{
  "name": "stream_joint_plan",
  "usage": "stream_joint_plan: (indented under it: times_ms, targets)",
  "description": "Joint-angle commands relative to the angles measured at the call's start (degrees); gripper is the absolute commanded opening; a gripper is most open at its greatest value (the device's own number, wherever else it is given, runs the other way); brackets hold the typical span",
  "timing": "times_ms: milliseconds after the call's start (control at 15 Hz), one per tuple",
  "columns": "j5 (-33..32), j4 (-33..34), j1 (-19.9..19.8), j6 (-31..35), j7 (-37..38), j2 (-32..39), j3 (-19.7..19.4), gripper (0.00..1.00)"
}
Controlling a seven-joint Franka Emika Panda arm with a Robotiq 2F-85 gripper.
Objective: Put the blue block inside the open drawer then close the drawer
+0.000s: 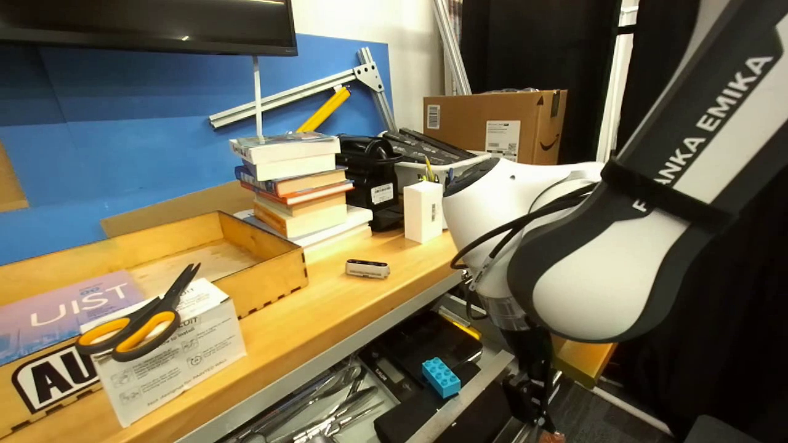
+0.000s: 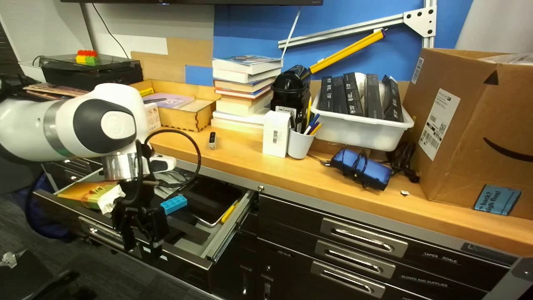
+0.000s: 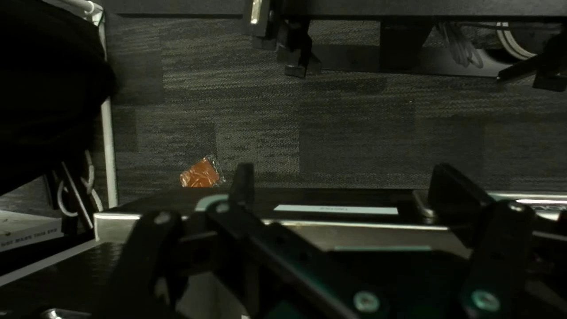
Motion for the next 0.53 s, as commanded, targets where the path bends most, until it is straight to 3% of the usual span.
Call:
stream_joint_plan:
  times_ms: [0, 467]
  targets:
    - [-3.7, 4.3, 1.0, 3.5, 4.3, 2.4, 0.4, 1.00]
    - [-11.3, 13.3, 3.7, 9.4, 11.8, 9.0, 0.2, 1.00]
